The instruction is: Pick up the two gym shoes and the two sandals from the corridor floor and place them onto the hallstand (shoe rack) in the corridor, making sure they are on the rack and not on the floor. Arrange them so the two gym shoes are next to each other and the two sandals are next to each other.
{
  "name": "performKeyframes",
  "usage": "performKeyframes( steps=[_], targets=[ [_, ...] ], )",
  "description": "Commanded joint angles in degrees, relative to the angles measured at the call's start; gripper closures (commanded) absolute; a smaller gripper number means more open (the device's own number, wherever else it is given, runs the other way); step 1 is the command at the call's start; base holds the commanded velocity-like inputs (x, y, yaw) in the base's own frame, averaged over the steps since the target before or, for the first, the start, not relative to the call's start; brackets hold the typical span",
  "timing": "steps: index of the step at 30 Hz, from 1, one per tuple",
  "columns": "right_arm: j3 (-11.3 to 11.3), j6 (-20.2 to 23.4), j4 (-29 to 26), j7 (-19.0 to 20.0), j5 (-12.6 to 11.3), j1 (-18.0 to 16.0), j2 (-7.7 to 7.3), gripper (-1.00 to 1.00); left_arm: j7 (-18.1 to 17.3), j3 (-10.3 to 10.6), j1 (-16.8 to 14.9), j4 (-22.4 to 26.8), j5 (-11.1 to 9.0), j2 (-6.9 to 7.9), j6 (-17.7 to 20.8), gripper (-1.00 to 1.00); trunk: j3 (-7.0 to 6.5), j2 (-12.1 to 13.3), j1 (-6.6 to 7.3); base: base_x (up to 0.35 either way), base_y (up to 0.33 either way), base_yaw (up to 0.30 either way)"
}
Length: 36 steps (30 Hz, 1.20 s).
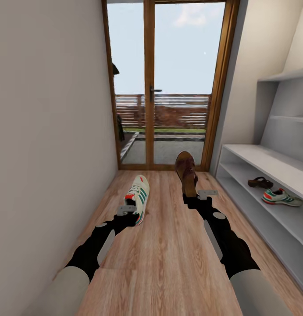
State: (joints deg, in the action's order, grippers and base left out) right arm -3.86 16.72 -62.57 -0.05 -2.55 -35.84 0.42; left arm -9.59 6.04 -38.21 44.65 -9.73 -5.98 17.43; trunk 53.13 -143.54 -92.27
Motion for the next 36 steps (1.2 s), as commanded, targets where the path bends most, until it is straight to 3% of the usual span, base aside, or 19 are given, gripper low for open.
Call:
performKeyframes(
  steps=[1, 21, 36],
  targets=[
    [0.0, 0.3, -0.1, 0.0, -0.4, 0.0, -0.01, 1.0, 0.0, 0.0, 0.0, 0.1, -0.6, 0.0, 0.4, 1.0, 0.06, 0.0, -0.02, 0.347, -0.125, 0.0],
    [0.0, 0.3, 0.0, 0.0, -0.3, 0.0, 0.01, 1.0, -0.1, 0.0, 0.0, 0.1, -0.6, 0.0, 0.4, 1.0, 0.06, 0.0, -0.02, 0.346, -0.123, 0.0],
    [0.0, 0.3, 0.0, 0.0, -0.3, 0.0, 0.01, 1.0, 0.0, -0.2, 0.0, 0.1, -0.6, 0.08, 0.4, 1.0, -0.01, 0.0, -0.02, 0.347, -0.008, -0.038]
  ],
)
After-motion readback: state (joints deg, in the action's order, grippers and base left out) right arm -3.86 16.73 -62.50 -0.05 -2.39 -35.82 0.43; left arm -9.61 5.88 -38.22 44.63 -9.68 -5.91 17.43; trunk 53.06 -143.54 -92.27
